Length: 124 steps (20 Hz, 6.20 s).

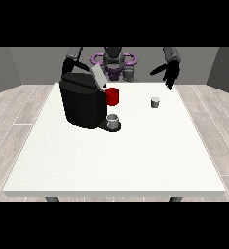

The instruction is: Insert the coffee pod into the coffee machine and close the lid

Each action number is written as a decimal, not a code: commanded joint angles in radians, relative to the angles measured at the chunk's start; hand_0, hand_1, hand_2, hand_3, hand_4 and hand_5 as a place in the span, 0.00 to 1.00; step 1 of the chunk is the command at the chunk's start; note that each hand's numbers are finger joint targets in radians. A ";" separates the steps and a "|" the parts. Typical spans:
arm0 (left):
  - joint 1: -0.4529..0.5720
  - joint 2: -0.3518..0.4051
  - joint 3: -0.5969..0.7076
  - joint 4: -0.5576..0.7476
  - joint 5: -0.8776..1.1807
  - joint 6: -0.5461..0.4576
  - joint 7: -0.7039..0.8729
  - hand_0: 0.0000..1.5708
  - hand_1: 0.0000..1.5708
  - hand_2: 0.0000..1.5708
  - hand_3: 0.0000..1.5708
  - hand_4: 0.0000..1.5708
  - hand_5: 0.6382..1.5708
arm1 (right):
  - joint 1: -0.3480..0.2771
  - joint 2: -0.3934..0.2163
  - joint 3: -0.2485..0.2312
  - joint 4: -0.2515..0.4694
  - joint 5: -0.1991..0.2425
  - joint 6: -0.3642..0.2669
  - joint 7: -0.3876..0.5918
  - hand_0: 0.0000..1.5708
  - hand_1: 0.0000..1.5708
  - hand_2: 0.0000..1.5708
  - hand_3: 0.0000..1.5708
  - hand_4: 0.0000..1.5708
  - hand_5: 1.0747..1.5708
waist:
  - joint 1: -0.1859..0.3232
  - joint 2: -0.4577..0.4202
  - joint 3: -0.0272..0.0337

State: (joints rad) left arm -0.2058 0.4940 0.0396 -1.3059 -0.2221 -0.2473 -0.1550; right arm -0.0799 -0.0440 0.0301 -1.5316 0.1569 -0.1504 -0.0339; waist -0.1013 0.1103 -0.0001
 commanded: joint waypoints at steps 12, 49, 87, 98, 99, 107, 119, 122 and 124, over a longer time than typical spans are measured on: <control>-0.170 0.023 -0.047 0.355 -0.259 0.065 -0.103 0.00 0.00 0.00 0.00 0.00 1.00 | -0.156 0.030 0.001 0.047 0.022 -0.030 0.131 0.00 0.00 0.00 0.00 0.00 1.00 | -0.020 0.100 -0.0005; -0.463 -0.048 -0.061 0.600 -0.529 0.111 -0.272 0.92 0.92 0.91 0.87 0.33 1.00 | -0.201 0.005 -0.046 0.360 0.051 -0.078 -0.027 0.00 0.00 0.00 0.00 0.00 1.00 | 0.014 0.076 0.0002; -1.012 -0.056 0.093 0.589 -0.496 -0.181 0.113 0.79 0.79 0.82 0.79 0.30 1.00 | -0.365 -0.051 -0.098 0.281 -0.026 0.012 0.010 0.00 0.00 0.00 0.00 0.00 1.00 | -0.198 0.156 0.0004; -1.023 -0.045 0.096 0.644 -0.505 -0.187 0.079 0.76 0.76 0.80 0.78 0.30 1.00 | -0.351 -0.010 -0.066 0.258 0.015 -0.045 0.035 0.00 0.00 0.00 0.00 0.12 1.00 | -0.199 0.170 0.0002; -1.048 -0.047 0.105 0.646 -0.496 -0.212 0.116 0.79 0.79 0.82 0.79 0.28 1.00 | -0.348 -0.042 -0.086 0.286 0.002 -0.015 0.003 0.00 0.00 0.00 0.00 0.14 1.00 | -0.201 0.172 0.0005; -1.041 -0.060 0.081 0.640 -0.510 -0.205 0.055 0.76 0.76 0.79 0.76 0.28 1.00 | -0.360 -0.017 -0.103 0.303 -0.008 -0.047 -0.044 0.00 0.00 0.00 0.00 0.06 1.00 | -0.174 0.209 0.0006; -1.090 0.020 0.112 0.675 -0.525 -0.178 0.015 0.77 0.77 0.79 0.77 0.23 1.00 | -0.416 -0.043 -0.080 0.249 0.012 -0.030 0.069 0.00 0.00 0.00 0.00 0.00 1.00 | -0.216 0.226 0.0000; -1.095 -0.050 0.106 0.674 -0.527 -0.149 0.069 0.76 0.76 0.78 0.74 0.23 1.00 | -0.404 -0.016 -0.069 0.273 0.026 -0.053 0.048 0.00 0.00 0.00 0.00 0.00 1.00 | -0.212 0.206 0.0003; -1.120 -0.053 0.113 0.666 -0.535 -0.109 0.092 0.76 0.76 0.77 0.75 0.23 1.00 | -0.406 -0.011 -0.070 0.284 0.018 -0.046 0.010 0.00 0.00 0.00 0.00 0.00 1.00 | -0.230 0.239 0.0006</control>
State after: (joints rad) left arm -1.3027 0.4620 0.1437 -0.6398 -0.7516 -0.4050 -0.0902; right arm -0.4873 -0.0715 -0.0512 -1.2521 0.1745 -0.1973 -0.0007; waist -0.3105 0.3281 0.0000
